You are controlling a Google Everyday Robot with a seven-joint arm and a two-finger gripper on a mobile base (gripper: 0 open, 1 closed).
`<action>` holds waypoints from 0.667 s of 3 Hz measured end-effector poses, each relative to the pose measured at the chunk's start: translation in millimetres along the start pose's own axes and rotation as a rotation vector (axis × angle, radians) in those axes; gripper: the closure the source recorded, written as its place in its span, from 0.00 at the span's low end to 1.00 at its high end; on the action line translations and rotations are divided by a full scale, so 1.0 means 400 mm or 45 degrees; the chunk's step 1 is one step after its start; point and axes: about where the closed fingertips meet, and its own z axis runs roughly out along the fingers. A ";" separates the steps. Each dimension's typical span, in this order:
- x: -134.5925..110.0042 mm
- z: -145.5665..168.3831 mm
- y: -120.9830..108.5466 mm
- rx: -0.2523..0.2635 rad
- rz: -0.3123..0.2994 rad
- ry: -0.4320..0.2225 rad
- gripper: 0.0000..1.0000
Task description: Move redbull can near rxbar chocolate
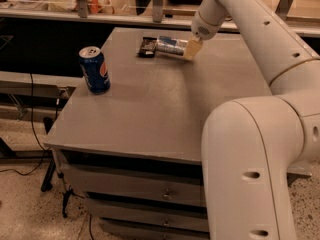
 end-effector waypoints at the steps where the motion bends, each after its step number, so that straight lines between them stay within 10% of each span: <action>1: -0.003 0.011 0.001 -0.011 0.003 0.000 0.39; 2: -0.006 0.019 0.003 -0.021 0.005 0.001 0.17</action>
Offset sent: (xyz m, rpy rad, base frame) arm 0.0047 0.0024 0.0021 0.0091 0.0154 -0.0003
